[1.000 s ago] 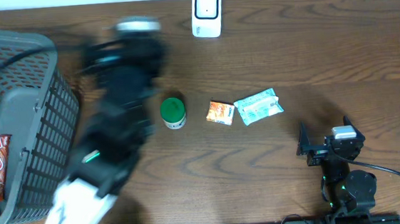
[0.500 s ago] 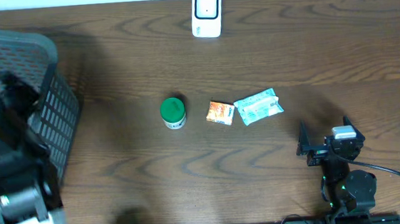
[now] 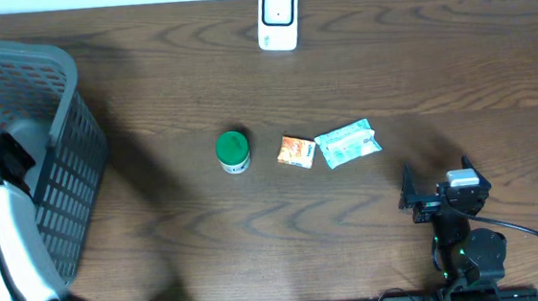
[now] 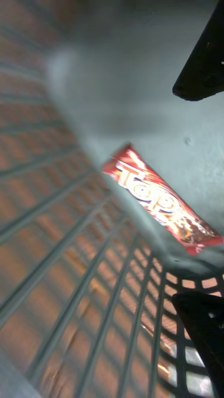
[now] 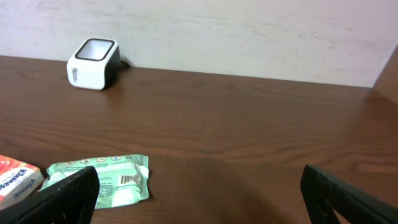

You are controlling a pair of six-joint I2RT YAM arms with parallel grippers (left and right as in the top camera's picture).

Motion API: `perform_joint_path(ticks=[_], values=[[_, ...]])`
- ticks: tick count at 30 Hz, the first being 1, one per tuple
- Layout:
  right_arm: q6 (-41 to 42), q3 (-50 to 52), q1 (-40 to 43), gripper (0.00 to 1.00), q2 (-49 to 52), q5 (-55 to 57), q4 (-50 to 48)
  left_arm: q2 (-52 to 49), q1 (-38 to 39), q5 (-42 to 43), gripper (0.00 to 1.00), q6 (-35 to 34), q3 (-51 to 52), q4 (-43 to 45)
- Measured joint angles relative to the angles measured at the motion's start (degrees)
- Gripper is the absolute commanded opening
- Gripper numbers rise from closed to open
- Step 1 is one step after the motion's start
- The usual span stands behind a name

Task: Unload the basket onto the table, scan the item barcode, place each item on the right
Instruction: 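Reach the left gripper into the basket and grasp the red TOP bar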

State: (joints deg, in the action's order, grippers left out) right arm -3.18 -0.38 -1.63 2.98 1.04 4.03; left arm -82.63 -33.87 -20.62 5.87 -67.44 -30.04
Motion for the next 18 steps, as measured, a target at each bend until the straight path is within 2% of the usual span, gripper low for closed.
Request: perform_joint_path(ticks=[7, 18], values=[[0.0, 0.0, 0.0, 0.99, 0.0, 0.0, 0.0, -10.1, -3.2, 0.0, 0.98, 4.8, 0.0, -0.1], [0.0, 0.0, 0.0, 0.99, 0.0, 0.0, 0.0, -22.5, -6.7, 0.0, 0.98, 6.1, 0.0, 4.0]])
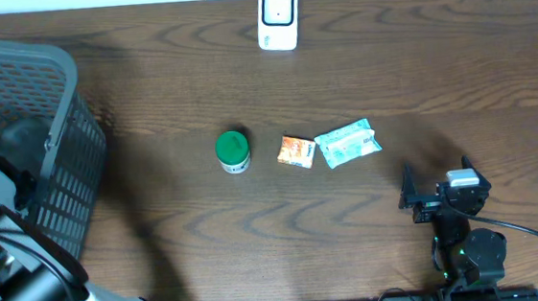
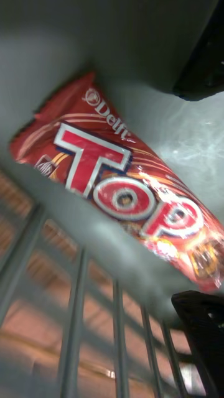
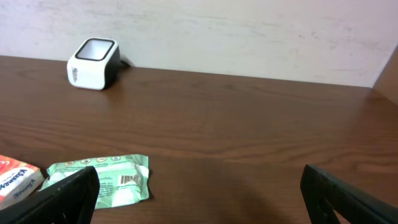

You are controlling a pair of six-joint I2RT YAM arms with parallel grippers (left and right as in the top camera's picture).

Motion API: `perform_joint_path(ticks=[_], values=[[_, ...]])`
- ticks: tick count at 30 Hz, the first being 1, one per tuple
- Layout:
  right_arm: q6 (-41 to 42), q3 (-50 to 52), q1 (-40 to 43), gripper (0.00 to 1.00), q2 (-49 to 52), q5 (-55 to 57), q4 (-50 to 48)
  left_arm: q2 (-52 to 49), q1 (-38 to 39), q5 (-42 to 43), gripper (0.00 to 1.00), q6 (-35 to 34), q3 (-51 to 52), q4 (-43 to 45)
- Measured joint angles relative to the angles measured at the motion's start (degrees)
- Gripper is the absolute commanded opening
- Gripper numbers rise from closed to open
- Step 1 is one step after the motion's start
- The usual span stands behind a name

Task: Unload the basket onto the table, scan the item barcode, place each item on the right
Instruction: 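Reach the left gripper into the basket and grasp the red TOP bar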

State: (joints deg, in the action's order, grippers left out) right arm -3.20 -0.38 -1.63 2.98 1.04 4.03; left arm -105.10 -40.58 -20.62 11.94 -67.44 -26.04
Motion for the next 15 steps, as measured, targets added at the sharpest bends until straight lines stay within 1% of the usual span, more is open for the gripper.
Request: perform_joint_path(ticks=[10, 11, 12, 13, 14, 15], values=[[0.0, 0.0, 0.0, 0.99, 0.0, 0.0, 0.0, -4.0, -0.2, -1.4, 0.98, 0.1, -2.3, 3.1], [0.0, 0.0, 0.0, 0.99, 0.0, 0.0, 0.0, -4.3, -0.2, -1.7, 0.93, 0.1, -2.7, 3.1], [0.0, 0.0, 0.0, 0.99, 0.0, 0.0, 0.0, -4.7, -0.2, -1.9, 0.84, -0.2, -3.0, 3.1], [0.0, 0.0, 0.0, 0.99, 0.0, 0.0, 0.0, -5.0, -0.2, -2.0, 0.75, -0.2, -3.3, 3.1], [0.0, 0.0, 0.0, 0.99, 0.0, 0.0, 0.0, -5.5, -0.2, -1.9, 0.62, -0.5, -3.5, 3.1], [0.0, 0.0, 0.0, 0.99, 0.0, 0.0, 0.0, -5.9, -0.1, -2.1, 0.57, -0.4, -3.7, 2.9]])
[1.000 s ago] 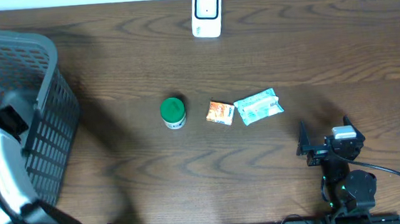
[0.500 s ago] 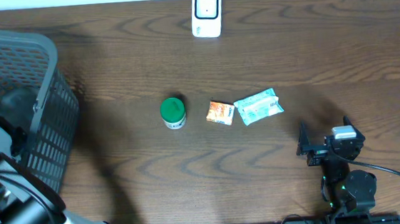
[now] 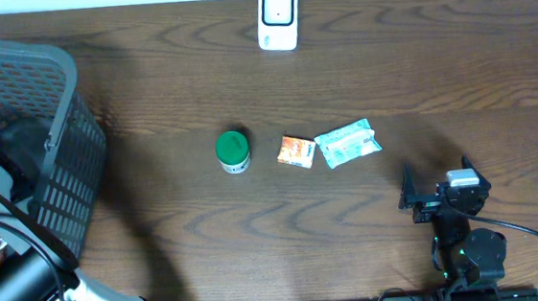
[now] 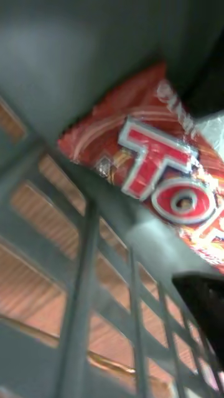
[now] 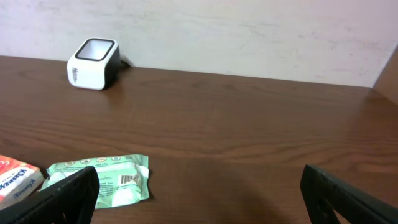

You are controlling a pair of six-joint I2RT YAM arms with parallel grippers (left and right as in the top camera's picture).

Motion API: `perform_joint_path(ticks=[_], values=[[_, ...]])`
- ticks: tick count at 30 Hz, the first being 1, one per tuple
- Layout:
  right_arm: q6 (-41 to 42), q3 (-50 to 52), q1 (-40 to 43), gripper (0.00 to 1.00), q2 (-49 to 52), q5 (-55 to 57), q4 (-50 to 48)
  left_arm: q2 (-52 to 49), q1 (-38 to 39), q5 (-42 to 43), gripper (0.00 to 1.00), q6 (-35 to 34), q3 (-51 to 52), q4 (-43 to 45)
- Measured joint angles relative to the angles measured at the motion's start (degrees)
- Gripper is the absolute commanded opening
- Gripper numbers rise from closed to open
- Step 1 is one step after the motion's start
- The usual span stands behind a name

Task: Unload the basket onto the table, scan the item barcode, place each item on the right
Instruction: 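Reach the left gripper into the basket and grasp the red TOP bar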

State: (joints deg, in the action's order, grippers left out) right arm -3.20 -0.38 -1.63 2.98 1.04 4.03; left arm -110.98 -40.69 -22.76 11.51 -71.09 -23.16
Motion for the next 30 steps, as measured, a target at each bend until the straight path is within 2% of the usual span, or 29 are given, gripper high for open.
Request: perform_joint_path(ticks=[2, 5, 6, 18, 30], values=[[0.0, 0.0, 0.0, 0.99, 0.0, 0.0, 0.0, -0.7, 0.1, 0.0, 0.43, -0.1, -0.2, -0.4], [0.0, 0.0, 0.0, 0.99, 0.0, 0.0, 0.0, -1.2, 0.2, -0.2, 0.1, -0.9, -0.5, -2.6], [0.0, 0.0, 0.0, 0.99, 0.0, 0.0, 0.0, -1.3, 0.2, -0.2, 0.08, -0.9, -0.5, -3.3], [0.0, 0.0, 0.0, 0.99, 0.0, 0.0, 0.0, 1.3, 2.3, -0.2, 0.07, -3.6, 1.4, -6.1], [0.0, 0.0, 0.0, 0.99, 0.0, 0.0, 0.0, 23.2, 7.6, 7.4, 0.07, -6.7, 1.5, -1.9]])
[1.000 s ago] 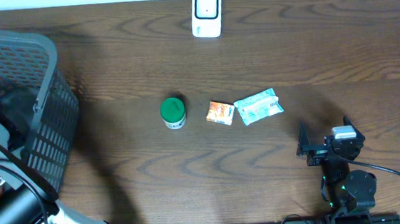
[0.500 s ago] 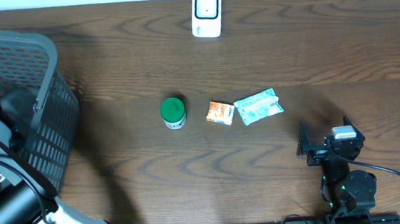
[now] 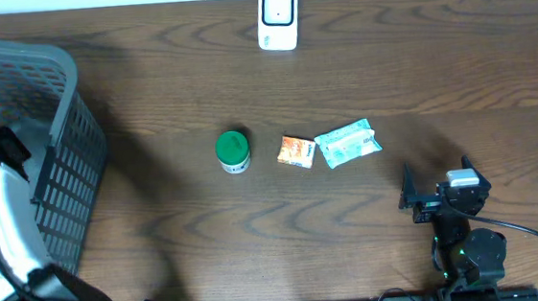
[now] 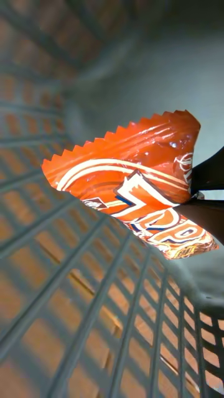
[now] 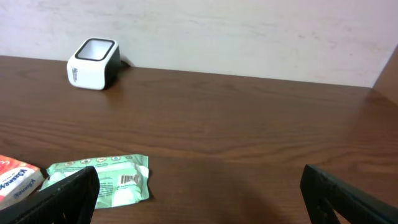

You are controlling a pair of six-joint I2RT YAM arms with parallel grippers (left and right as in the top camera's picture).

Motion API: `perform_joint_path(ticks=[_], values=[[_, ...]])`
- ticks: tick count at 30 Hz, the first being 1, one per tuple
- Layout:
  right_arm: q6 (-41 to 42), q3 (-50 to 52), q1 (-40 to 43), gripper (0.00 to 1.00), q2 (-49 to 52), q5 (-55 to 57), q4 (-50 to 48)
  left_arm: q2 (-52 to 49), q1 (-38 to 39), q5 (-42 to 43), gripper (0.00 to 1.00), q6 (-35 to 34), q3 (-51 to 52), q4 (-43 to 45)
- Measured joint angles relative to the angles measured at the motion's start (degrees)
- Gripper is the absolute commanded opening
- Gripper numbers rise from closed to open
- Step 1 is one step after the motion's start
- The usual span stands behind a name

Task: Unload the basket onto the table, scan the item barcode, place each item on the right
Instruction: 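Reach the left gripper into the basket and grasp the red TOP bar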

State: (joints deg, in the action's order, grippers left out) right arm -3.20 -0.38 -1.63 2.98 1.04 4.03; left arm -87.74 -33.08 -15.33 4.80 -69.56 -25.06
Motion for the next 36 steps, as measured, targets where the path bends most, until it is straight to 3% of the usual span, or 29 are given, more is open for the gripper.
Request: perform_joint_path(ticks=[13, 25, 35, 36], values=[[0.0, 0.0, 0.0, 0.99, 0.0, 0.0, 0.0, 2.6, 0.0, 2.7, 0.07, -3.0, 0.0, -1.7], [0.0, 0.0, 0.0, 0.99, 0.0, 0.0, 0.0, 17.2, 0.0, 3.2, 0.07, -3.5, 0.0, -1.8], [0.0, 0.0, 0.0, 0.99, 0.0, 0.0, 0.0, 23.1, 0.0, 6.1, 0.07, -5.0, 0.0, -2.0], [0.0, 0.0, 0.0, 0.99, 0.0, 0.0, 0.0, 23.1, 0.0, 6.2, 0.11, -5.0, 0.0, -2.1]])
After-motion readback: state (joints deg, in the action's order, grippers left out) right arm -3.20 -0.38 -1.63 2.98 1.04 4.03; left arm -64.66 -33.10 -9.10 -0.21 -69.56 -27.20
